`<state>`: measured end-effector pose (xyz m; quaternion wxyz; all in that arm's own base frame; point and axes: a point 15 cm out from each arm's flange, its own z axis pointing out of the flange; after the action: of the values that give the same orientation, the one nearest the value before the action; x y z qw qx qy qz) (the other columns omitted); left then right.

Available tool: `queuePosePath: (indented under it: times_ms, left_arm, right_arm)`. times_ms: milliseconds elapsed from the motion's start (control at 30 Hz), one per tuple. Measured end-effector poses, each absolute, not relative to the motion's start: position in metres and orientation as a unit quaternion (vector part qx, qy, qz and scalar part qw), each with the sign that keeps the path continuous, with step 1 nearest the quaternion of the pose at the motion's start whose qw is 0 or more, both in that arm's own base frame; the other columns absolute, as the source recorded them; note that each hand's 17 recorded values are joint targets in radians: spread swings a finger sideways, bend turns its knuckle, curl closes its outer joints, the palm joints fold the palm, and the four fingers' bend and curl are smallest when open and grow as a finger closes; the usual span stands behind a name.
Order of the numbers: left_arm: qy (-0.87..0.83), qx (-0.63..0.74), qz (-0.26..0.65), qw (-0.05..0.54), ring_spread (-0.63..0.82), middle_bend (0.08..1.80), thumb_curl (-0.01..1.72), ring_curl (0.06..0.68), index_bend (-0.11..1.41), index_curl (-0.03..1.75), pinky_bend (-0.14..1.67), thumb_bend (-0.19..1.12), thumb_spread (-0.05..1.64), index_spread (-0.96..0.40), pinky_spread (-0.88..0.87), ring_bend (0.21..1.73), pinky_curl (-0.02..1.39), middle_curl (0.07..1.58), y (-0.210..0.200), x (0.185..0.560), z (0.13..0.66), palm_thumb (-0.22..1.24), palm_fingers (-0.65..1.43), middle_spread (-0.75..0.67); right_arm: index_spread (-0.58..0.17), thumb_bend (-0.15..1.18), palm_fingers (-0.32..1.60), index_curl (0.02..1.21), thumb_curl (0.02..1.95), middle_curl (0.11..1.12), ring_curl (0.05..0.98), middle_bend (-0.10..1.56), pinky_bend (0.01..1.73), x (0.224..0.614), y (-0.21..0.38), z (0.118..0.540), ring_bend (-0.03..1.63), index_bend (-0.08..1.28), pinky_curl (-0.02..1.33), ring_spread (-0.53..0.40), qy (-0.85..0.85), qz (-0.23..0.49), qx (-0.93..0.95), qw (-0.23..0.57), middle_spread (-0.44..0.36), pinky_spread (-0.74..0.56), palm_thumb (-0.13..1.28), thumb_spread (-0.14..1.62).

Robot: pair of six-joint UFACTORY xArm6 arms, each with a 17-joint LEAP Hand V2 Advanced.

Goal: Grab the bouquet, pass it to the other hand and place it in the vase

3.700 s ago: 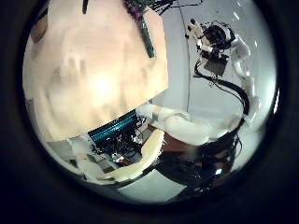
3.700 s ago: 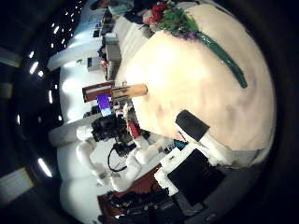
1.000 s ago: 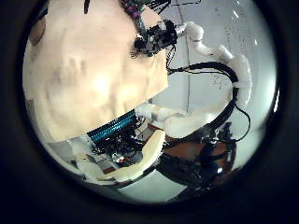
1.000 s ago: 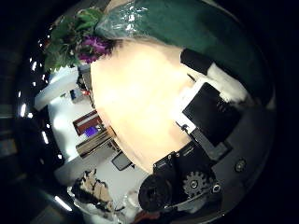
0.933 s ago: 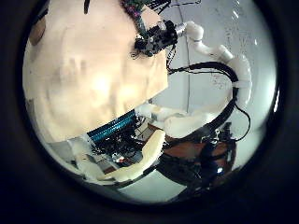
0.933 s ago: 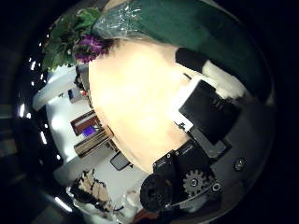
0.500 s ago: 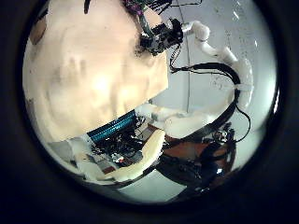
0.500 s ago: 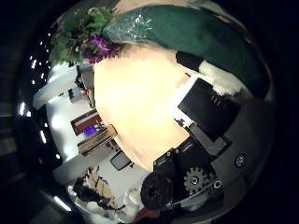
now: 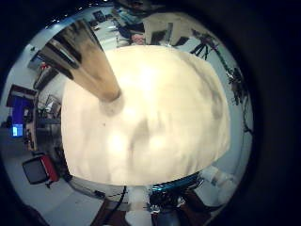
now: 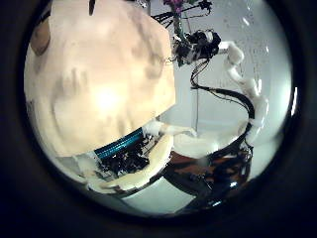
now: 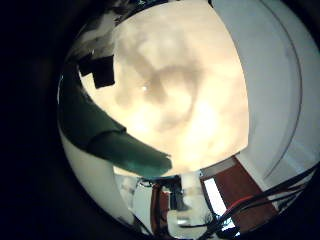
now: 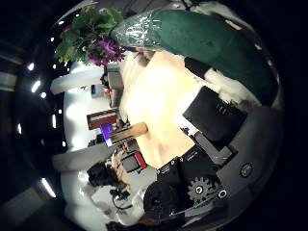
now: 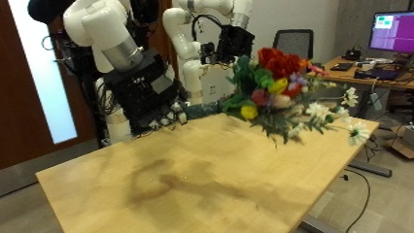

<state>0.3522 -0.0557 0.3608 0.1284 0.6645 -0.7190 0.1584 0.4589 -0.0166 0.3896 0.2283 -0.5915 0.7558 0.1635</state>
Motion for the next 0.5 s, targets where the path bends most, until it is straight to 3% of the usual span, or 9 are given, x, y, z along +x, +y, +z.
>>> queuePosePath:
  times_ms: [500]
  left_arm:
    - [-0.712, 0.636, 0.244, 0.166, 0.51, 0.23, 0.31, 0.210, 0.16, 0.31, 0.20, -0.04, 0.84, 0.22, 0.49, 0.47, 0.31, 0.32, -0.040, 0.396, 0.404, 0.26, 0.17, 0.37]
  right_arm:
    - [-0.277, -0.02, 1.11, 1.01, 0.91, 0.79, 0.667, 1.37, 1.21, 0.434, 0.088, 0.483, 1.43, 1.04, 0.91, -0.205, 0.597, 0.218, -0.672, 0.379, -0.130, -0.22, 1.20, 0.41]
